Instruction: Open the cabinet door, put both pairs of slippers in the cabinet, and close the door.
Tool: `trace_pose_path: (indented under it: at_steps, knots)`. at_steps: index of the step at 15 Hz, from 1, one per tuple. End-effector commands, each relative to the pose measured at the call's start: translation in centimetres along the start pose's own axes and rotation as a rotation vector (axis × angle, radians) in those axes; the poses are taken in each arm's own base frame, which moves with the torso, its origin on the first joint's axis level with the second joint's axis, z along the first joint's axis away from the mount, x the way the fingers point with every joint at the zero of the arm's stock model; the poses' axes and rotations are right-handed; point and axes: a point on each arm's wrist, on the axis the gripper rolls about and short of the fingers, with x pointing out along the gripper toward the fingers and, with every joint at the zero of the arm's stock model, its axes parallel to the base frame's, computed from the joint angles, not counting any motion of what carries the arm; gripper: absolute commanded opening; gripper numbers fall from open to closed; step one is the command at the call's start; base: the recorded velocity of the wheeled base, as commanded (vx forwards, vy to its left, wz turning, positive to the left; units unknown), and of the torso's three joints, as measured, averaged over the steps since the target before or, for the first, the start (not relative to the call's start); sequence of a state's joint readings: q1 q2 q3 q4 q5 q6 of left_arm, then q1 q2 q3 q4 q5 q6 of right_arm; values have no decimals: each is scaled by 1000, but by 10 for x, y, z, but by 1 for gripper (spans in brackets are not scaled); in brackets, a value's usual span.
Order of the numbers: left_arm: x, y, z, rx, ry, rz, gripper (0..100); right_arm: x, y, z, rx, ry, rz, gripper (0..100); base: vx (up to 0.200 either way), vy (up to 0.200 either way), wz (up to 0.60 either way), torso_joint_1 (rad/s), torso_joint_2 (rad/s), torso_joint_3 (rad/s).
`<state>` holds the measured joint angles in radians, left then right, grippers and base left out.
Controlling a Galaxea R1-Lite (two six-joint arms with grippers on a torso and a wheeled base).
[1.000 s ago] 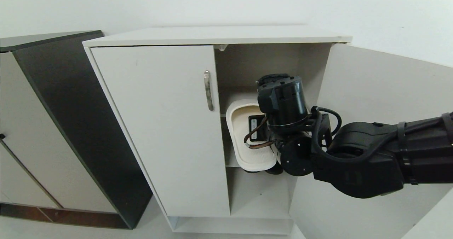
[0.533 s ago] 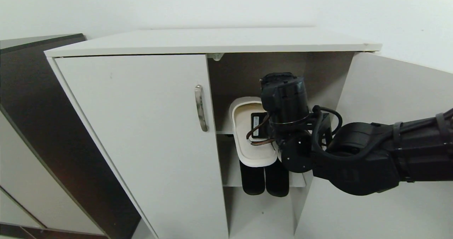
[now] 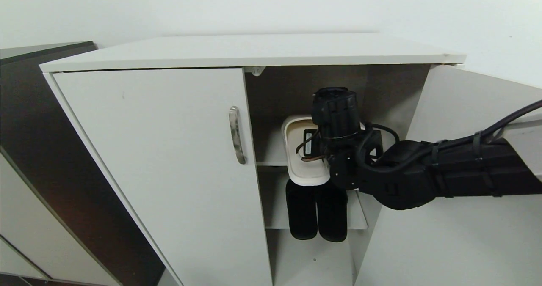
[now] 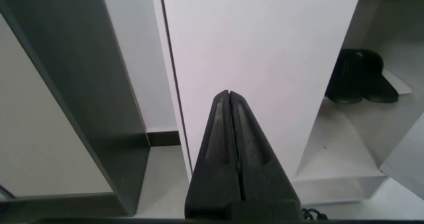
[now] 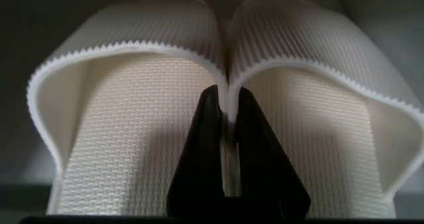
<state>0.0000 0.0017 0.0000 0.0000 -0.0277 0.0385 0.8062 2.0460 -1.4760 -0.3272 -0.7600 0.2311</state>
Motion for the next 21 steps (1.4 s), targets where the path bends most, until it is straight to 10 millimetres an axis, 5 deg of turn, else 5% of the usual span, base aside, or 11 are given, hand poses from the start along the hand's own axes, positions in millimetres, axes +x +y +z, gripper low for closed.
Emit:
trace_pose_path:
  at_steps: [1,7,21]
  knots:
    - [0,0,0,0,0,0,0,17,1,-5,-11,2,-19,0,0,0,0,0,0,0]
    - [0,0,0,-2,0,0,0,40,1,8,-8,-14,-55,0,0,0,0,0,0,0]
    - [0,0,0,-2,0,0,0,50,4,0,-22,7,-36,0,0,0,0,0,0,0]
